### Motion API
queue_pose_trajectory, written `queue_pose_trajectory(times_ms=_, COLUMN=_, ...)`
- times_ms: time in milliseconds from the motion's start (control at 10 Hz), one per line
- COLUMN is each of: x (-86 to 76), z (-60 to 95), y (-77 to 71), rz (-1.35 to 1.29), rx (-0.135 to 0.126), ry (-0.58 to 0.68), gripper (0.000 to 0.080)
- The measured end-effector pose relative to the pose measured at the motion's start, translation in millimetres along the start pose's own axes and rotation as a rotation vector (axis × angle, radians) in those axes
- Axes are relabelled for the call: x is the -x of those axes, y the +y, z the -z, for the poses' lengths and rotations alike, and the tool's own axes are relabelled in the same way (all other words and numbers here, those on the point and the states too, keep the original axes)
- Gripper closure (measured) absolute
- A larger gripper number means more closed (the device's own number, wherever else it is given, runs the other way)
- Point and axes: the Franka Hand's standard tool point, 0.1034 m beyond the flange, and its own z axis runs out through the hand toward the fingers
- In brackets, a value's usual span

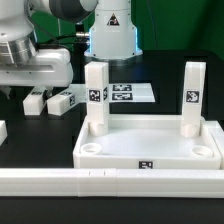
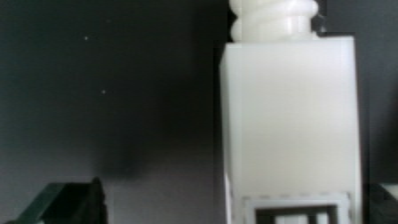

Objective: Assemble desk

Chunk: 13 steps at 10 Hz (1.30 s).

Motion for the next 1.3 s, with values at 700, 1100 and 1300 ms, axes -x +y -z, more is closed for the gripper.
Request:
queue_pose_trajectory(times_ms=700, x=-29.6, z=11.9, y=9.4, rz=0.039, rx=0.025, ry=0.035, gripper=0.015)
queue_pose_trajectory(times_ms=1100, x=-30.1, z=14.4, y=20.0, rz=0.026, rx=0.033, ry=0.04, gripper=0.015)
queue_pose_trajectory(times_ms=1300, x=-29.0, z=22.6, y=11.2, rz=0.028, rx=0.013, ry=0.027, gripper=0.015)
